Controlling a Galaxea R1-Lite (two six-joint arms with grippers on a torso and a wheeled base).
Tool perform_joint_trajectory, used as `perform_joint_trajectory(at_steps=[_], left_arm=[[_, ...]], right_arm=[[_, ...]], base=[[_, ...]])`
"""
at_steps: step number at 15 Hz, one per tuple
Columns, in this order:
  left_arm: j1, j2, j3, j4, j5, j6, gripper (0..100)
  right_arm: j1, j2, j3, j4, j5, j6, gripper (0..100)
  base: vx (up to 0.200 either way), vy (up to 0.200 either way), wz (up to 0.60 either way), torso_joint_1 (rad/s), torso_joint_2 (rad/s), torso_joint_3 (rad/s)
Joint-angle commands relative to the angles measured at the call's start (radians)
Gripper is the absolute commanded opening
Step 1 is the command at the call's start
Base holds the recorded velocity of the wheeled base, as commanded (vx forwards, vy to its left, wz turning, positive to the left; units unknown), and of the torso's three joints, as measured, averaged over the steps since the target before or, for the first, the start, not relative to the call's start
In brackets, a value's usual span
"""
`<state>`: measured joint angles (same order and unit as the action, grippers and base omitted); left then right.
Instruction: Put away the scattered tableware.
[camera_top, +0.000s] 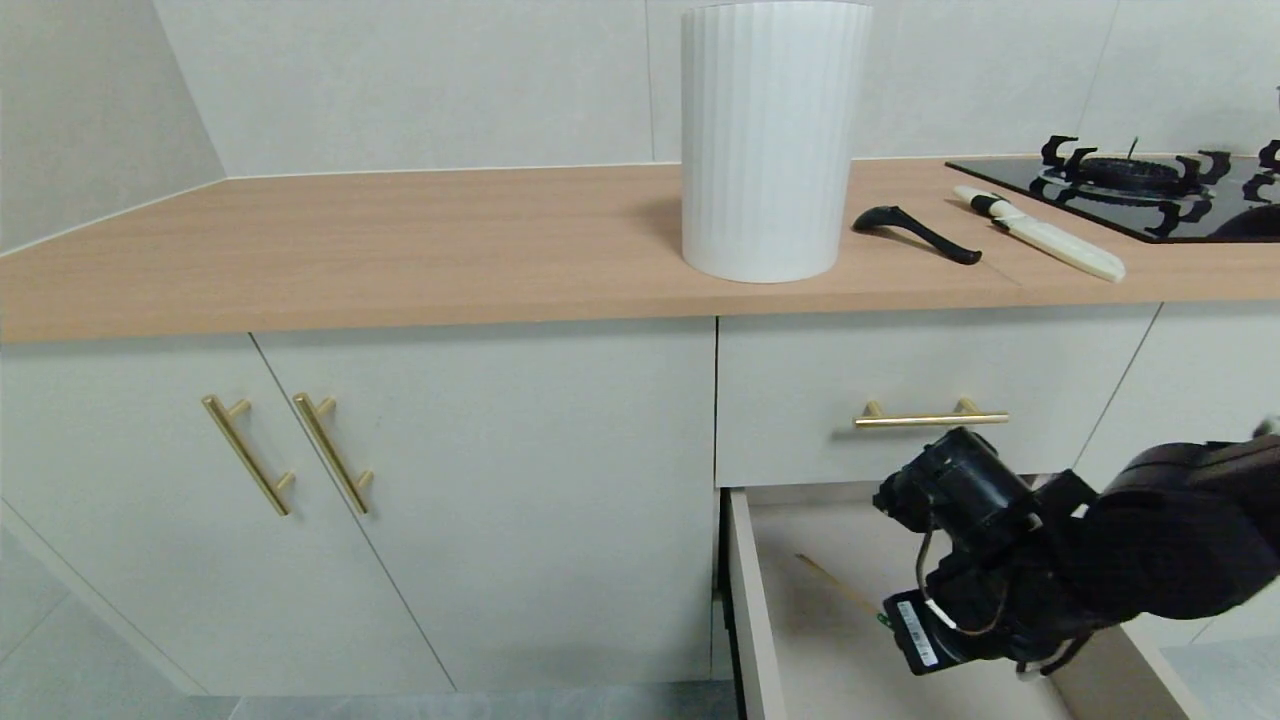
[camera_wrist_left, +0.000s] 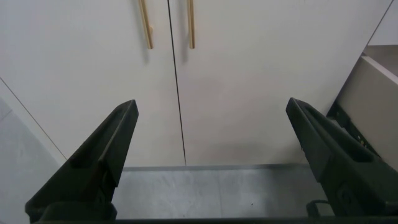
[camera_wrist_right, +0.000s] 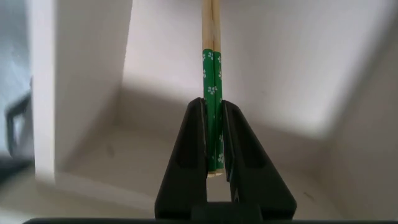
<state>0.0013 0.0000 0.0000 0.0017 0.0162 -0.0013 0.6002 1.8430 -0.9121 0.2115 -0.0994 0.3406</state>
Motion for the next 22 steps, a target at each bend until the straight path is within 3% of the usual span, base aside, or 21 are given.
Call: perform_joint_trajectory(at_steps=[1, 8, 18, 19, 22], left_arm=[[0.000, 0.000, 0.000, 0.000, 0.001, 0.000, 100], [0.000, 0.000, 0.000, 0.000, -0.001, 0.000, 100], [0.000, 0.000, 0.000, 0.000, 0.001, 0.000, 100], [0.000, 0.000, 0.000, 0.000, 0.001, 0.000, 100], [0.000, 0.000, 0.000, 0.000, 0.001, 0.000, 100]], right_arm=[[-0.013, 0.176, -0.013, -0.075, 0.001, 0.028, 0], [-0.011, 0.369, -0.001, -0.228, 0.000, 0.029, 0], [-0.011, 0.424, -0.004, -0.294, -0.008, 0.038, 0], [-0.011, 0.423, -0.005, -0.294, -0.008, 0.043, 100], [-0.011, 0.423, -0.007, -0.302, -0.010, 0.051, 100]], base=[[0.000, 0.000, 0.00, 0.000, 0.00, 0.000], [0.000, 0.000, 0.00, 0.000, 0.00, 0.000], [0.000, 0.000, 0.00, 0.000, 0.00, 0.000], [0.000, 0.000, 0.00, 0.000, 0.00, 0.000], [0.000, 0.000, 0.00, 0.000, 0.00, 0.000]])
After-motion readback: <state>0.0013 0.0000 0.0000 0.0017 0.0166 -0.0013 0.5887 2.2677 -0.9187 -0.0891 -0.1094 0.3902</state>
